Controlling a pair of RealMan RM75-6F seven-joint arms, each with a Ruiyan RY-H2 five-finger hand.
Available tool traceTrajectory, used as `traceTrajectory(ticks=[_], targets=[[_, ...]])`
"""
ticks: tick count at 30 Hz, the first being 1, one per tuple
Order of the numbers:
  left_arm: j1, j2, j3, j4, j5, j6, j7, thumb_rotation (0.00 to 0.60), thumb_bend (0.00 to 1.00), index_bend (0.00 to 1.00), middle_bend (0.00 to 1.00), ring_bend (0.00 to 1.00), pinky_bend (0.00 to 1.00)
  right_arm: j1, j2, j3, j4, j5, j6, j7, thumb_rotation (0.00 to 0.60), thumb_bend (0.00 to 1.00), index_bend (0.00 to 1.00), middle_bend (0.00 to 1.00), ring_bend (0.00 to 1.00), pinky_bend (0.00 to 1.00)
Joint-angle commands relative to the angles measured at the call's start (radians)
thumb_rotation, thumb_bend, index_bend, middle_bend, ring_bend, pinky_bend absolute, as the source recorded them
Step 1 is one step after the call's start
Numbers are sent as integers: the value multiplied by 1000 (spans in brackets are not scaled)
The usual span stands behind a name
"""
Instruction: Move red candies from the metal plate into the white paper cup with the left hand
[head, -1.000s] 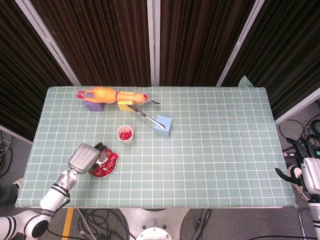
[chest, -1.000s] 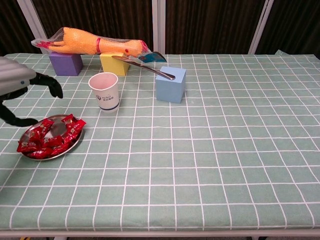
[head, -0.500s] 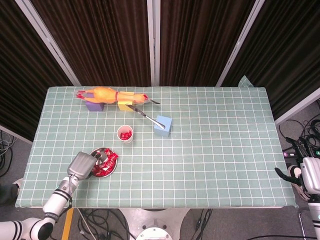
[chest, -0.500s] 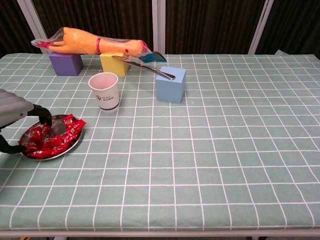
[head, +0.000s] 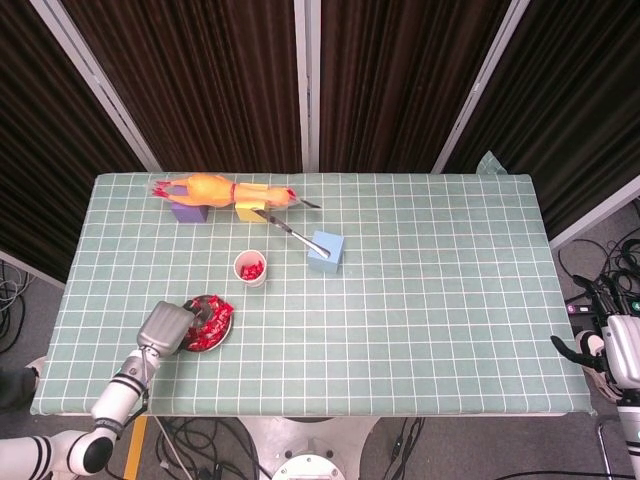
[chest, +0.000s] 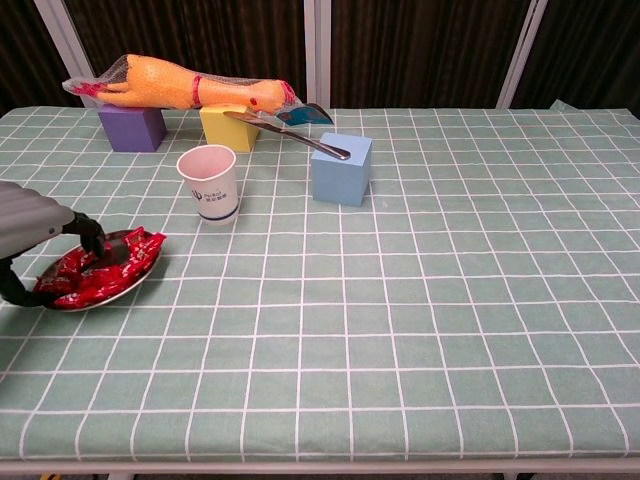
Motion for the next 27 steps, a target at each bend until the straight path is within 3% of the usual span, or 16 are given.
traceTrajectory(ticks=[1,27], targets=[[2,-5,1,9,10,5,0,600,282,412,425,890,1000,0,0,0,0,0,1,0,600,117,119,180,46,352],[23,-55,10,68,92,37,33,600,305,502,526,891,1000,-2,5,-1,-9,0,3,-6,600,117,119,180,47,356]])
